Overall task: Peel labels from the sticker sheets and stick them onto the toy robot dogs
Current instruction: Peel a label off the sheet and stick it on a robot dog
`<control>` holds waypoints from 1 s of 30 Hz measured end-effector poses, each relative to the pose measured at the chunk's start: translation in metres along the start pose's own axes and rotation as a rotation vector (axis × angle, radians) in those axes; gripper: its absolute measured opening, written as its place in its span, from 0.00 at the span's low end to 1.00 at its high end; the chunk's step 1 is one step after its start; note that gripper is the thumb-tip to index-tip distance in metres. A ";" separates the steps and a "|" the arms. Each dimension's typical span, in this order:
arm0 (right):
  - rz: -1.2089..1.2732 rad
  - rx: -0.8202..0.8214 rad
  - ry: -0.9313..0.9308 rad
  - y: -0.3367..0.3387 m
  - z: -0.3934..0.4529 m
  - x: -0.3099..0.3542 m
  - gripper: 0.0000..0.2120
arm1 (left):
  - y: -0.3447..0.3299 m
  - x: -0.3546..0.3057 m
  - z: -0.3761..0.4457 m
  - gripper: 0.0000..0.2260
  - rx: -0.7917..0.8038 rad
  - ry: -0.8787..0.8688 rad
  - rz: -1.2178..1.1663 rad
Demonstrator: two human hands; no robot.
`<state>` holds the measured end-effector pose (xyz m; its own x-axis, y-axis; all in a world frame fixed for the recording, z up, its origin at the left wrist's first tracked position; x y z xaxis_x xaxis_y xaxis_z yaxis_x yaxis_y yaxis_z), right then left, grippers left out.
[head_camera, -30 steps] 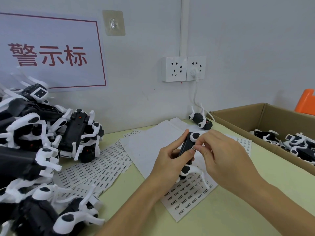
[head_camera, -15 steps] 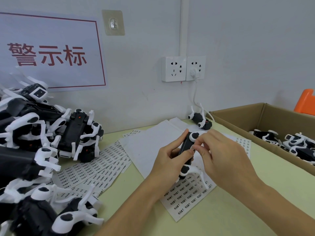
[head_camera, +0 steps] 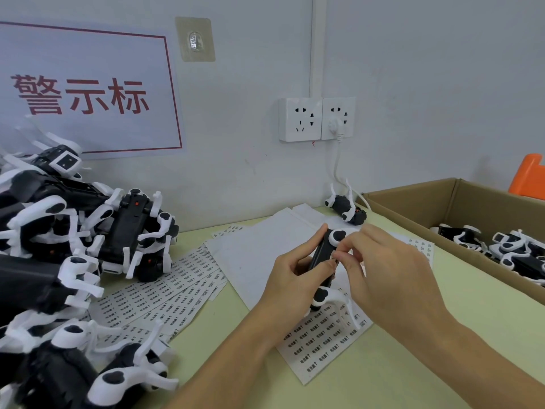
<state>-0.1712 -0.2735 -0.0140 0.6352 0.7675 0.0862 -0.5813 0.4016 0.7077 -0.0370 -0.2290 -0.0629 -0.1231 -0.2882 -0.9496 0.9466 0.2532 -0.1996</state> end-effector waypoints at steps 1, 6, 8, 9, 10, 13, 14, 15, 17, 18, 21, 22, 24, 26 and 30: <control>0.004 -0.004 -0.003 0.000 0.000 0.000 0.05 | 0.000 0.000 0.000 0.23 0.001 0.003 -0.003; 0.028 -0.031 -0.048 0.000 0.000 0.000 0.04 | 0.000 -0.001 0.000 0.23 -0.001 0.006 0.006; 0.037 -0.044 -0.065 0.001 0.000 0.000 0.04 | -0.001 -0.002 -0.001 0.23 0.002 0.003 0.010; 0.043 -0.044 -0.071 0.001 0.000 0.000 0.04 | -0.001 -0.002 -0.001 0.23 0.002 0.001 0.010; 0.048 -0.041 -0.075 0.001 0.000 0.000 0.04 | -0.001 -0.002 -0.001 0.23 0.001 -0.001 0.011; 0.047 -0.042 -0.089 0.002 0.000 -0.001 0.04 | -0.001 -0.003 -0.002 0.23 -0.001 -0.009 0.022; 0.048 -0.043 -0.095 0.002 0.000 -0.001 0.04 | -0.002 -0.003 -0.002 0.23 0.001 -0.010 0.025; 0.050 -0.042 -0.099 0.001 0.001 -0.002 0.03 | -0.002 -0.003 -0.002 0.23 0.001 -0.011 0.026; 0.056 -0.028 -0.103 0.000 0.001 -0.003 0.03 | -0.002 -0.002 -0.002 0.23 0.001 -0.012 0.031; 0.063 -0.021 -0.103 -0.002 0.002 -0.004 0.03 | -0.002 -0.003 -0.002 0.23 0.002 -0.012 0.034; 0.094 -0.016 -0.123 -0.003 0.004 -0.008 0.05 | -0.001 -0.003 -0.002 0.23 0.007 -0.011 0.036; 0.101 -0.021 -0.138 -0.003 0.005 -0.010 0.07 | -0.001 -0.003 -0.002 0.23 0.011 -0.011 0.033; 0.120 -0.038 -0.153 -0.001 0.007 -0.013 0.11 | -0.001 -0.002 -0.002 0.23 0.015 -0.007 0.033; 0.132 -0.035 -0.146 -0.002 0.008 -0.016 0.13 | 0.001 -0.001 -0.002 0.23 0.004 0.001 0.031; 0.141 0.001 -0.057 0.000 0.007 -0.017 0.05 | 0.005 0.000 -0.001 0.25 -0.014 0.032 0.003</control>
<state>-0.1784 -0.2897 -0.0104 0.5756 0.7863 0.2243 -0.6658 0.2914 0.6869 -0.0326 -0.2273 -0.0641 -0.1299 -0.2578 -0.9574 0.9428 0.2670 -0.1998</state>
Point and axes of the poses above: each hand's wrist, its own z-axis towards the middle knuckle, its own y-axis out of the back of the hand, x = y × z, the point moved 3 cm from there along z, towards the middle knuckle, and after that the axes turned 10 degrees about -z, right-handed, at the moved point
